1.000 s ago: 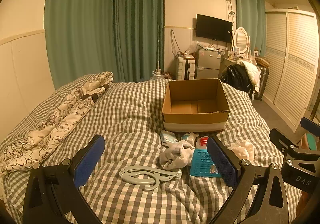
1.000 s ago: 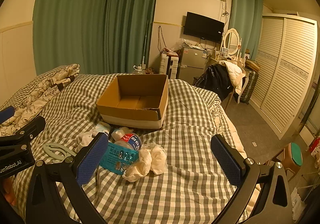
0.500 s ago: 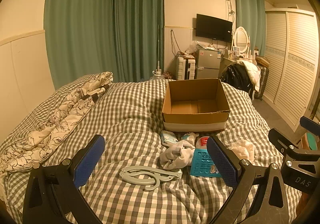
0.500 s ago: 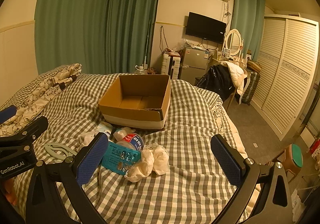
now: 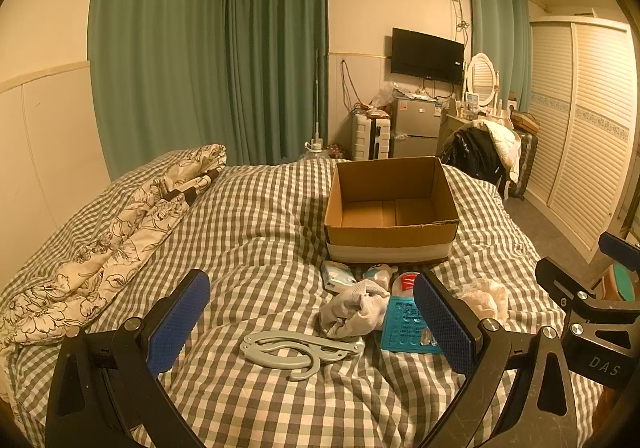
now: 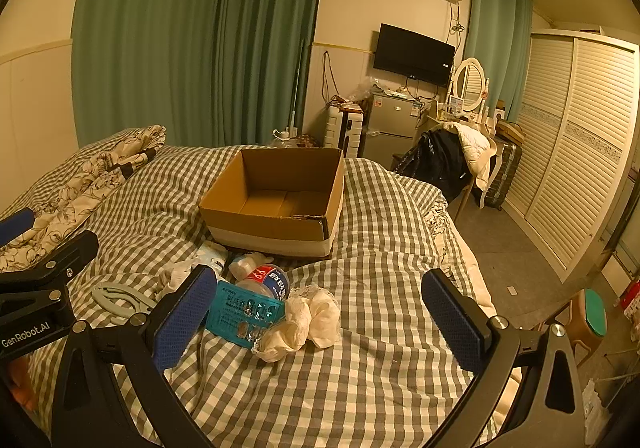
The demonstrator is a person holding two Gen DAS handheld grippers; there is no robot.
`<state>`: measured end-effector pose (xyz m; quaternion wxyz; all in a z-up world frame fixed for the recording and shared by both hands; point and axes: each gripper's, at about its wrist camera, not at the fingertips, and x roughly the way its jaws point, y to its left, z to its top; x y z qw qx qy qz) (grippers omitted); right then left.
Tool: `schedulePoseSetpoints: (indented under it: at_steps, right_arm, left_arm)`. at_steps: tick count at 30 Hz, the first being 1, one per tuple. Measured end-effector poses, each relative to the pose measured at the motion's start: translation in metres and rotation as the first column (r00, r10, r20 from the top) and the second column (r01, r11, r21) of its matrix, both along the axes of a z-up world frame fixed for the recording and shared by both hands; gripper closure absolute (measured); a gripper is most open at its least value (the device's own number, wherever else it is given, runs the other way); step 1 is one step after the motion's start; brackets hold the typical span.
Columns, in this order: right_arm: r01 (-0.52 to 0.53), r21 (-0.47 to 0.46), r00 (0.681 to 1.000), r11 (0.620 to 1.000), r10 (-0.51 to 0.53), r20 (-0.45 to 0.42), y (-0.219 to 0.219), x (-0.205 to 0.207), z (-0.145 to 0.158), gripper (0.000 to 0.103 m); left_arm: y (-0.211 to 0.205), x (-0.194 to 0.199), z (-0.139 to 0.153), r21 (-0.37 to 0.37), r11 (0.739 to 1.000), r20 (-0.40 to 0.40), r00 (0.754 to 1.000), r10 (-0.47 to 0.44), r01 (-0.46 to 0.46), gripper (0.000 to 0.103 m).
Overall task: Organize objects
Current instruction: 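Reach both tools toward the items in front of the box, then grasp the white sock with the left tool while the right tool grasps the lace cloth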
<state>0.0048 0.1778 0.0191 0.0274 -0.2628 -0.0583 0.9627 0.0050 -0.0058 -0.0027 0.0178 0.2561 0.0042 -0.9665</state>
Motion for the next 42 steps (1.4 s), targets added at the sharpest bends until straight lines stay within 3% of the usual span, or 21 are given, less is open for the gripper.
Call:
schedulePoseSetpoints:
  at_steps: [6, 11, 21, 29, 31, 35, 38, 42]
  right_arm:
    - [-0.003, 0.002, 1.0, 1.0, 0.003, -0.003, 0.001, 0.002, 0.0, 0.0]
    - [0.01, 0.012, 1.0, 1.0, -0.01, 0.026, 0.01, -0.005, -0.009, 0.0]
    - [0.021, 0.012, 0.985, 1.0, -0.023, 0.171, 0.023, -0.04, -0.062, 0.004]
    - [-0.041, 0.012, 0.951, 0.999, 0.035, 0.307, 0.012, -0.08, -0.109, 0.014]
    - [-0.057, 0.014, 0.938, 0.998, 0.049, 0.342, 0.011, -0.09, -0.119, 0.021]
    - [-0.081, -0.013, 0.919, 0.997, 0.08, 0.385, 0.015, -0.099, -0.128, 0.055]
    - [-0.091, -0.029, 0.918, 0.995, 0.095, 0.386, 0.02, -0.103, -0.128, 0.07]
    - [-0.108, -0.034, 0.917, 0.994, 0.113, 0.383, 0.021, -0.104, -0.125, 0.078]
  left_arm:
    - [-0.002, 0.0, 0.0, -0.002, 1.0, 0.009, 1.0, -0.005, 0.005, 0.0]
    - [-0.007, -0.009, -0.014, 0.0, 1.0, 0.062, 0.998, 0.004, -0.004, 0.0]
    - [-0.013, -0.04, -0.077, -0.043, 0.999, 0.241, 0.97, 0.041, -0.032, 0.0]
    - [0.006, -0.061, -0.097, -0.053, 0.998, 0.288, 0.958, -0.006, 0.022, 0.0]
    - [0.012, -0.071, -0.101, -0.06, 0.998, 0.295, 0.956, -0.009, 0.028, 0.0]
    - [0.022, -0.091, -0.105, -0.066, 0.997, 0.312, 0.95, -0.024, 0.047, 0.0]
    - [0.031, -0.105, -0.112, -0.074, 0.995, 0.332, 0.942, -0.043, 0.072, 0.0]
    - [0.041, -0.122, -0.125, -0.08, 0.989, 0.382, 0.921, -0.082, 0.121, 0.021]
